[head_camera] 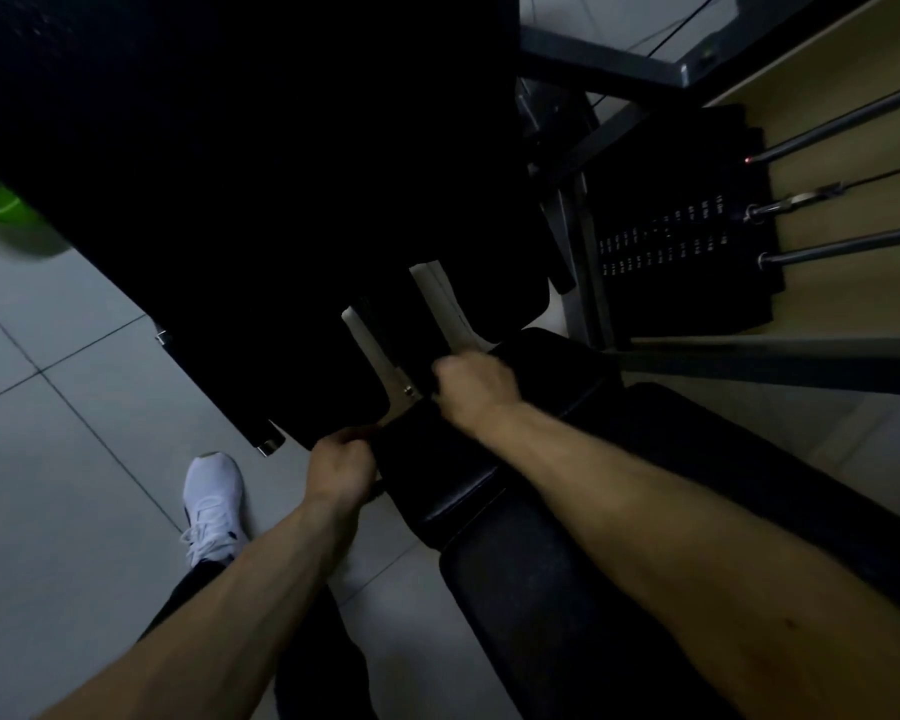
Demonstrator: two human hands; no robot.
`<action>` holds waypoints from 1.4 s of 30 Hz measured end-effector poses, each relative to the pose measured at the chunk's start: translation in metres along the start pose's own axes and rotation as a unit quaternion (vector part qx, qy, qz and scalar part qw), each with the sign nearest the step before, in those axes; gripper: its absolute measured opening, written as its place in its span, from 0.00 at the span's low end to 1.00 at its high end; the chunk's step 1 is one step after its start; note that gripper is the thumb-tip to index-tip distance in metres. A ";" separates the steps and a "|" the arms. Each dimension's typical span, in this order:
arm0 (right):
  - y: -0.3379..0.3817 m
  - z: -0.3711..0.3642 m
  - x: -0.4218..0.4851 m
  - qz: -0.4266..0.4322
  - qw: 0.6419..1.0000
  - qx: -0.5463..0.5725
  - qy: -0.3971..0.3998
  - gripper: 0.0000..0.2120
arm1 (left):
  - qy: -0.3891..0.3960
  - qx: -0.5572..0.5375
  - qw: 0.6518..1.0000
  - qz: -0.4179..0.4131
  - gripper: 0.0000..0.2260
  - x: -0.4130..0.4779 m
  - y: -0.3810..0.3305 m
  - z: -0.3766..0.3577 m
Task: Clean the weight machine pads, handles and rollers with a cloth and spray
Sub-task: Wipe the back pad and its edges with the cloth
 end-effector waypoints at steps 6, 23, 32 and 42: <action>0.014 -0.004 -0.001 0.059 0.998 -0.013 0.010 0.15 | -0.008 -0.083 0.996 0.044 0.14 0.004 0.012 0.005; -0.026 0.231 -0.205 0.013 0.748 0.659 -0.082 0.06 | 0.179 -0.122 0.964 -0.151 0.20 -0.195 -0.235 0.007; 0.042 0.379 -0.365 0.221 0.668 0.708 -0.066 0.22 | 0.070 -0.157 0.901 -0.398 0.19 -0.328 -0.391 0.140; 0.101 0.478 -0.364 0.149 0.632 0.746 -0.145 0.08 | -0.004 -0.149 0.885 -0.441 0.03 -0.343 -0.495 0.237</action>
Point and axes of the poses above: each hand's wrist, its own x-axis towards the middle knuckle, its own z-axis out of the back of the hand, y = z × x, the point moved 6 cm from there along x, towards the middle knuckle, and after that the axes turned 12 degrees about -z, right-handed, at the moved point
